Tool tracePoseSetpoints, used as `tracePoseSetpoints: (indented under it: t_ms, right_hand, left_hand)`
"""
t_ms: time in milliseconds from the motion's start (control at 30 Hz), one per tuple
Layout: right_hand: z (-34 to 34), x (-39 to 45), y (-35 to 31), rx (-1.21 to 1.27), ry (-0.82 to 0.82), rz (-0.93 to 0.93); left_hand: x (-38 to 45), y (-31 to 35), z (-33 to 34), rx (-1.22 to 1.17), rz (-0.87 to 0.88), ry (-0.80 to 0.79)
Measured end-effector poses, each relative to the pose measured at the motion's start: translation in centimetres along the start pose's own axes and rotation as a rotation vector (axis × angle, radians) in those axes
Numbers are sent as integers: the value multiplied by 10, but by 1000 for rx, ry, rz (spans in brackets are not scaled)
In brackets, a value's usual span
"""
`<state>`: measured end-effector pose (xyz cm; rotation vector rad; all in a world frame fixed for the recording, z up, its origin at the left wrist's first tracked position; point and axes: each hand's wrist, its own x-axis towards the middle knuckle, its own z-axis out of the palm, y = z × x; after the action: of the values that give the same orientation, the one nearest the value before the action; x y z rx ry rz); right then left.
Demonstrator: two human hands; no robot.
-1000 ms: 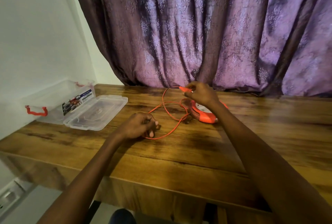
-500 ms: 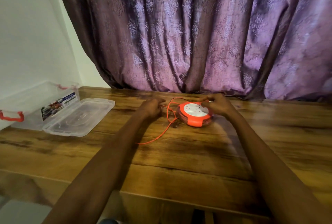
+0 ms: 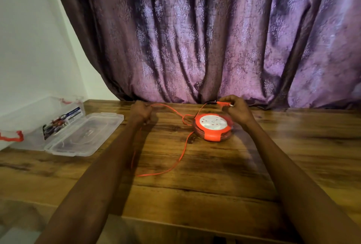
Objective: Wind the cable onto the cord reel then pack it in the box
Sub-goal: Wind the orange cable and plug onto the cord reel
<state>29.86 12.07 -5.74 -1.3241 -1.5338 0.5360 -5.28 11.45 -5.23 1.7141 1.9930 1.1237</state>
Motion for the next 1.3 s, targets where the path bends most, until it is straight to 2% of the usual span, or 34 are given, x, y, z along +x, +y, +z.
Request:
tracePoseSetpoints:
  t_ms: [100, 167, 233, 333, 367, 433, 533, 633, 733, 933, 1000, 1067, 1133, 1167, 1300]
  right_hand:
    - [4, -2, -4, -60, -2, -17]
    - [11, -4, -10, -118, -60, -46]
    - [16, -8, -13, -200, -139, -89]
    - [26, -15, -19, -330, -178, -137]
    - [30, -17, -21, -344, -183, -134]
    - [38, -19, -24, -379, -185, -122]
    - [46, -22, -27, -428, -168, -135]
    - [54, -24, -29, -437, -160, -188]
    - [62, -27, -28, -458, -156, -191]
    - [66, -28, -24, -528, -206, -249]
    - [67, -28, -22, -533, -203, -261]
    - [68, -28, -22, -560, -211, -279]
    - [70, -29, -24, -576, -221, -307]
    - [71, -29, -25, -581, -223, -315]
    - [73, -28, -31, -634, -250, -322]
  left_hand:
    - [-4, -16, -10, -73, -161, -6]
    - [-3, -29, -19, -18, -193, -17]
    - [-4, -39, -24, 108, -206, -46]
    - [-9, -42, -22, 421, -262, -53]
    - [-11, -40, -20, 534, -230, -42]
    - [-14, -34, -13, 668, -43, -55]
    - [-9, -25, 2, 551, 287, -184]
    - [-10, -9, 22, 460, 449, -403]
    - [-13, 4, 45, 413, 505, -405]
    - [-8, 12, 63, 511, 599, -169]
    - [-7, 12, 63, 501, 635, -170]
    - [-7, 13, 63, 408, 684, -259]
    - [-8, 14, 64, 353, 659, -338]
    - [-9, 15, 65, 362, 630, -323]
    - [-7, 19, 67, 507, 565, -145]
